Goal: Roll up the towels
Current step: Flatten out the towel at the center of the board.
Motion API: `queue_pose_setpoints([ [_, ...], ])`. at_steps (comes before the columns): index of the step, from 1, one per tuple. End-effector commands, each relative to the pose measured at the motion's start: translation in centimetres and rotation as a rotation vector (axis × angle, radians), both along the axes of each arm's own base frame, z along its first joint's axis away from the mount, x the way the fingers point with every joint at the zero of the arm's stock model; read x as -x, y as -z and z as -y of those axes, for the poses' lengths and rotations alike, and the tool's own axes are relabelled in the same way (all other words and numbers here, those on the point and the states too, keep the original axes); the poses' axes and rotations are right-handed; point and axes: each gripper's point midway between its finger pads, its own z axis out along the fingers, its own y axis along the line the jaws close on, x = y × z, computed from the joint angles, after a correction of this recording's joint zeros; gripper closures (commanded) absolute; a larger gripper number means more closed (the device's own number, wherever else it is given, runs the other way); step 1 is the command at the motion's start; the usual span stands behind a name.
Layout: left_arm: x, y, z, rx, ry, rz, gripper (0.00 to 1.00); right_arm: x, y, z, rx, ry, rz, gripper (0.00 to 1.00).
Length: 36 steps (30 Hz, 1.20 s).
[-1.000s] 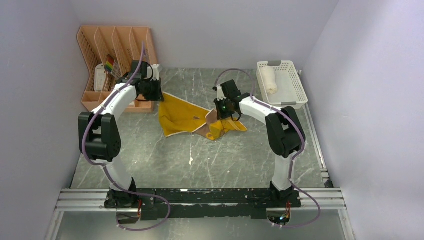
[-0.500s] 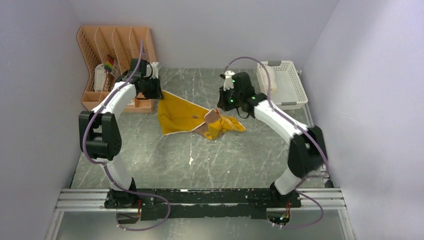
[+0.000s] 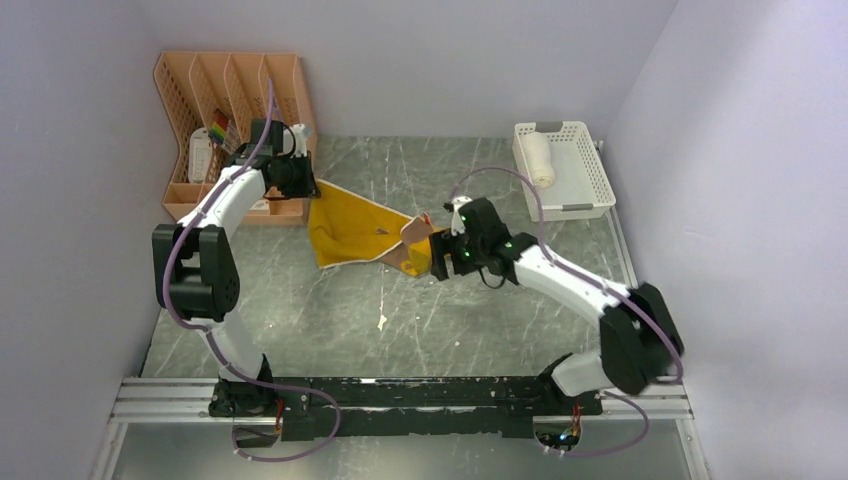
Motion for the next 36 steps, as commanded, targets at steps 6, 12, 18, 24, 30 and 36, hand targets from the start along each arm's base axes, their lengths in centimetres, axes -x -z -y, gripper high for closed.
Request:
queue_pose_setpoints([
  [6,0.3,-2.1,0.0,0.013,0.01,0.074,0.93,-8.8,3.3,-5.0,0.084,-0.033,0.017,0.2],
  [12,0.6,-1.3,-0.7,-0.022,0.0,0.061,0.93,-7.3,7.7,-4.5,0.158,-0.041,-0.108,0.3],
  [18,0.5,-0.9,-0.4,-0.006,0.024,0.041,0.93,-6.0,8.4,-3.8,0.19,-0.033,-0.126,0.67],
  [24,0.5,-1.2,-0.8,-0.01,0.006,0.055,0.93,-8.4,5.6,-4.2,0.169,-0.016,-0.043,1.0],
  [30,0.4,-2.1,-1.3,-0.011,-0.014,0.062,0.93,-11.1,-2.5,-2.6,0.064,0.043,0.141,1.0],
  [36,0.5,-3.4,-1.1,0.012,-0.018,0.093,0.93,-5.3,-7.8,-2.6,0.069,-0.02,0.312,1.0],
])
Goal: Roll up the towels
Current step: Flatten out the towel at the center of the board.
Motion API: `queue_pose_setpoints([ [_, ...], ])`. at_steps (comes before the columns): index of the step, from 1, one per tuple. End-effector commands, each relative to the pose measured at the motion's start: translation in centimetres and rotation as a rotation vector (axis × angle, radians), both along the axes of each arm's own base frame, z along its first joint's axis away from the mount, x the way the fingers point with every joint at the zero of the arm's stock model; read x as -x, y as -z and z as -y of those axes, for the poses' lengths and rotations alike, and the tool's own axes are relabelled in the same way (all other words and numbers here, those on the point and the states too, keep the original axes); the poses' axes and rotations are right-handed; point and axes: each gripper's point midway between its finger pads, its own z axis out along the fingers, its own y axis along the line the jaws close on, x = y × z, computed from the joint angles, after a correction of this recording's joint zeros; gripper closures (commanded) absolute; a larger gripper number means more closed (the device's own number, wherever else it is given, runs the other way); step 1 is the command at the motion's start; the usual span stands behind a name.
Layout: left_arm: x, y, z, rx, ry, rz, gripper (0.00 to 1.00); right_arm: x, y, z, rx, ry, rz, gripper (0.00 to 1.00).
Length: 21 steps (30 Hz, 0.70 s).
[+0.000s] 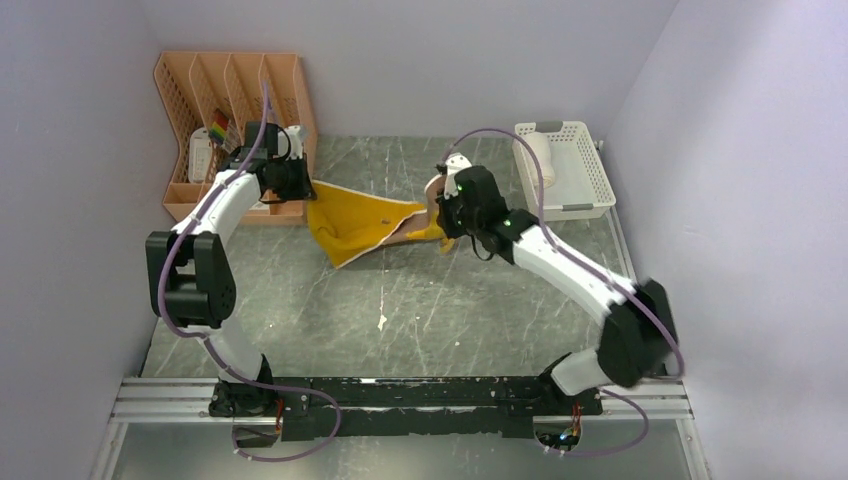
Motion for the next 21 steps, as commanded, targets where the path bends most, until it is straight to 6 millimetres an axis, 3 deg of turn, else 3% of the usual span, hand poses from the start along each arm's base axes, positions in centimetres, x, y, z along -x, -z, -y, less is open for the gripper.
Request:
queue_pose_setpoints([
  [1,-0.4,-3.3,-0.4,0.017,-0.02,0.083,0.93,5.9,-2.4,-0.3,0.023,-0.064,0.106,1.0],
  [5,0.0,-3.4,-0.5,0.019,-0.031,0.087,0.93,14.1,1.0,0.9,-0.04,-0.041,0.031,1.0],
  [6,0.1,-3.4,-0.6,0.019,-0.032,0.086,0.93,15.3,1.8,1.6,-0.068,-0.011,0.012,0.93],
  [8,0.1,-3.2,-0.6,0.021,-0.032,0.081,0.93,16.2,1.8,3.0,-0.147,0.058,0.021,0.54],
  [10,0.0,-3.1,-0.5,0.024,-0.031,0.079,0.93,15.5,-0.2,4.5,-0.223,0.148,0.11,0.24],
  [12,-0.2,-3.1,-0.6,0.023,-0.03,0.076,0.93,13.9,-2.9,5.8,-0.26,0.228,0.236,0.03],
  [15,-0.3,-3.1,-1.0,0.021,-0.04,0.073,0.93,11.5,-5.8,6.5,-0.265,0.296,0.379,0.0],
  [18,-0.2,-2.9,-1.3,0.021,-0.047,0.069,0.93,9.0,-4.2,4.9,-0.254,0.272,0.299,0.0],
  [20,-0.2,-2.8,-1.5,0.012,-0.05,0.066,0.93,6.8,-1.0,5.1,-0.325,0.296,0.098,0.0],
  [21,-0.2,-2.7,-1.7,0.006,-0.052,0.065,0.93,6.7,0.7,4.5,-0.36,0.255,-0.012,0.03],
])
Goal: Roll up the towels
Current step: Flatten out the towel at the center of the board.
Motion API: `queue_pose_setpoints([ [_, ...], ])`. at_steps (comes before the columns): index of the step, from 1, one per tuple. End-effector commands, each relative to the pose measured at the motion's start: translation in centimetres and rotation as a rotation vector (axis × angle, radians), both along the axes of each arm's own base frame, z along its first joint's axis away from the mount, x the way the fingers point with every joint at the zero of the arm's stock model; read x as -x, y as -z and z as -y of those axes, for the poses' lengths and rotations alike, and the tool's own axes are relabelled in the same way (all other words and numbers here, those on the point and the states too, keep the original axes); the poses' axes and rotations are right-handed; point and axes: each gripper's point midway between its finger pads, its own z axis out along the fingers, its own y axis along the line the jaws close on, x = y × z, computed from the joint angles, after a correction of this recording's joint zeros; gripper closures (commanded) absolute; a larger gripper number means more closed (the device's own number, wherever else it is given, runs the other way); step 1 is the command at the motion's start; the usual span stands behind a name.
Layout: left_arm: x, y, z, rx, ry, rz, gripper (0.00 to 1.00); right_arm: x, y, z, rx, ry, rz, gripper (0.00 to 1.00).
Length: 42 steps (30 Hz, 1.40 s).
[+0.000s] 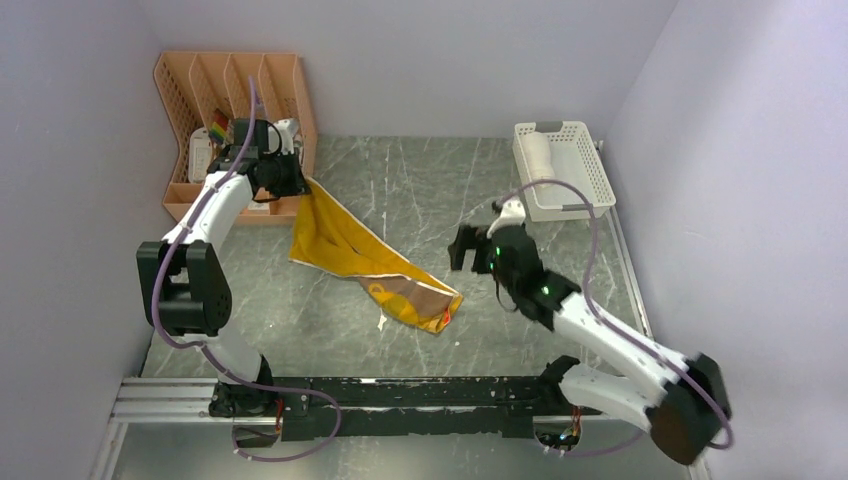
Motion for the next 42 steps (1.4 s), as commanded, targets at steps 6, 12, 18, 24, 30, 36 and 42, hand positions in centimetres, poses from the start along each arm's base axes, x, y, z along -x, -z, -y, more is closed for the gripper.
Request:
queue_pose_setpoints([
  [6,-0.4,0.2,-0.9,-0.001,-0.012,0.003,0.93,-0.5,11.6,-1.4,-0.047,-0.149,-0.574,0.18],
  [12,-0.4,0.6,-0.7,0.016,-0.005,-0.006,0.93,2.8,13.0,-1.1,-0.028,-0.224,-0.682,0.3],
  [18,-0.4,0.8,-0.6,0.02,0.001,-0.015,0.93,4.6,14.4,-0.1,0.064,-0.228,-0.735,0.39],
  [24,-0.3,0.9,-0.5,0.02,0.004,-0.02,0.93,4.3,15.5,-0.4,0.208,-0.208,-0.731,0.43],
  [30,-0.3,1.0,-0.6,0.018,0.004,-0.021,0.93,2.8,15.6,-0.2,0.256,-0.133,-0.699,0.52],
  [36,-0.4,1.1,-0.6,0.015,0.003,-0.024,0.93,2.4,16.4,0.0,0.318,-0.126,-0.717,0.56],
  [42,-0.3,1.1,-0.7,0.01,0.002,-0.026,0.93,3.1,17.2,-0.2,0.426,-0.149,-0.729,0.55],
])
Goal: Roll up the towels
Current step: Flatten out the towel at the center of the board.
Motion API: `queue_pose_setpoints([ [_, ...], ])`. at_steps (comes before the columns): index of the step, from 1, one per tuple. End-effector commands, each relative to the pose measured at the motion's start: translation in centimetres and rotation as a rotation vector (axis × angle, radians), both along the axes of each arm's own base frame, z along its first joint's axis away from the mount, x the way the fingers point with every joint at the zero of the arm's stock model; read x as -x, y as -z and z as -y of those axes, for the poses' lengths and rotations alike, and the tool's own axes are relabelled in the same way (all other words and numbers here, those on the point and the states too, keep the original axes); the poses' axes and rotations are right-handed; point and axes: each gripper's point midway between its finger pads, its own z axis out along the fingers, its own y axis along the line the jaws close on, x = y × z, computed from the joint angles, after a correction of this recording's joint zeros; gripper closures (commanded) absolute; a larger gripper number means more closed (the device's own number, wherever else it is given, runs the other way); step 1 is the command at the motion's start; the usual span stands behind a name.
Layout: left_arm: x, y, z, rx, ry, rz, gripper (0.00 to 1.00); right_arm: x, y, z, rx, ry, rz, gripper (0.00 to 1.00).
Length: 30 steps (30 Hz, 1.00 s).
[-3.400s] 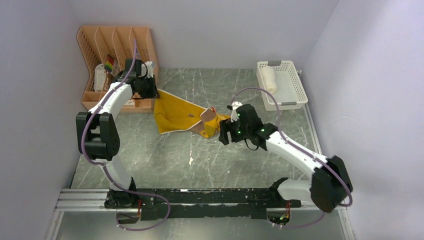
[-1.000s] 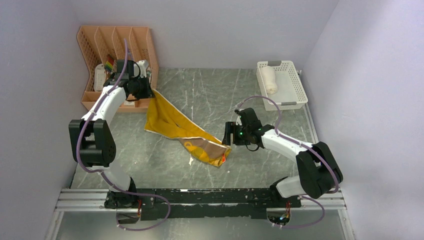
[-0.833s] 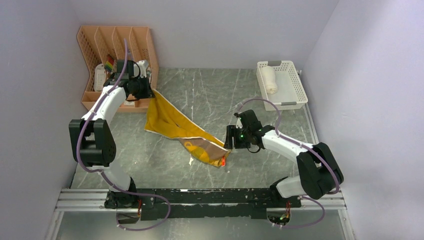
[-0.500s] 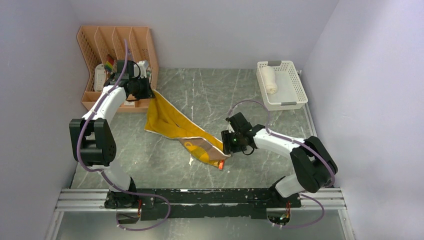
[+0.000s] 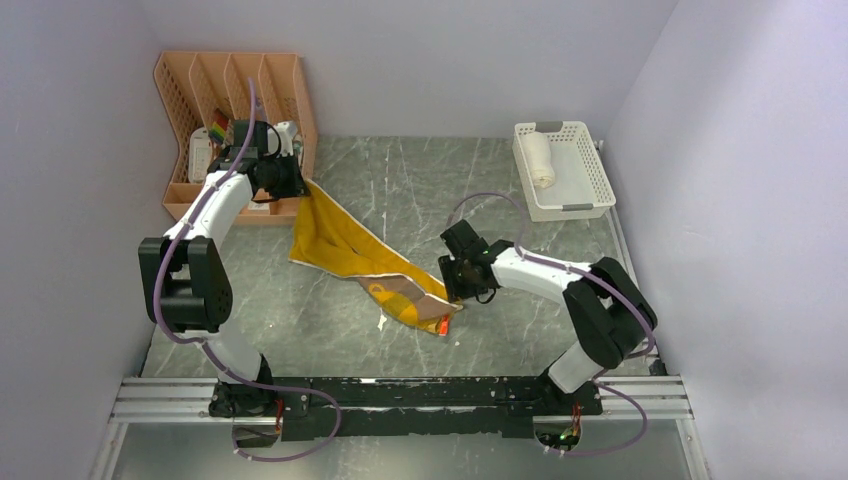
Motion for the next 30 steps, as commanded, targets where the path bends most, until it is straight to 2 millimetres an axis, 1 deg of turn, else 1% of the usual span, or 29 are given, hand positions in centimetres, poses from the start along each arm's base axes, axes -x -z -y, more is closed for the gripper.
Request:
queue_pose_setpoints([
  [1,-0.2,0.2,-0.2,0.002,0.009,-0.003,0.93,1.1,1.5,0.8,0.142,-0.052,-0.021,0.55],
  [3,-0.2,0.2,-0.3,0.0,0.006,-0.002,0.93,1.7,2.3,0.8,0.197,-0.081,-0.034,0.56],
  [5,-0.2,0.2,-0.3,-0.004,0.003,-0.001,0.93,2.3,3.1,0.8,0.227,-0.1,-0.055,0.63],
  [8,-0.2,0.2,-0.5,-0.009,-0.001,-0.003,0.93,2.8,3.7,1.1,0.243,-0.101,-0.076,0.85],
  [9,-0.2,0.2,-0.5,-0.01,-0.002,-0.002,0.93,2.8,3.7,1.2,0.245,-0.101,-0.073,0.93],
  [10,-0.2,0.2,-0.5,-0.01,-0.002,-0.002,0.93,2.7,3.6,1.3,0.252,-0.097,-0.065,1.0],
  [13,-0.3,0.1,-0.6,-0.014,-0.007,0.0,0.93,1.5,2.6,1.6,0.23,-0.062,-0.034,1.0],
  [15,-0.4,-0.1,-0.8,-0.021,-0.015,0.006,0.93,-0.1,1.5,1.7,0.167,-0.018,-0.015,1.0],
  [17,-0.7,-0.7,-0.9,-0.026,-0.025,0.018,0.93,-2.8,-0.2,2.5,0.099,0.051,0.03,1.0],
  [20,-1.3,-2.0,-1.0,-0.018,-0.044,0.051,0.93,-7.8,-4.2,3.9,0.049,0.141,0.167,1.0],
  [21,-1.6,-2.7,-1.0,-0.012,-0.052,0.069,0.93,-10.2,-6.1,4.9,0.049,0.19,0.242,1.0],
  [23,-2.4,-4.3,-0.9,0.002,-0.063,0.112,0.93,-14.1,-9.7,5.8,0.054,0.252,0.386,1.0],
  [25,-3.3,-6.7,-0.7,0.022,-0.072,0.162,0.93,-17.2,-13.3,6.3,0.051,0.302,0.506,1.0],
  [27,-4.2,-9.8,-0.5,0.039,-0.076,0.227,0.93,-19.7,-17.1,6.6,0.017,0.345,0.612,1.0],
  [28,-4.6,-11.5,-0.6,0.044,-0.081,0.263,0.93,-20.6,-18.9,7.1,0.011,0.379,0.664,1.0],
  [30,-4.7,-14.8,-0.9,0.043,-0.104,0.336,0.93,-21.7,-22.1,7.9,-0.003,0.421,0.765,1.0],
])
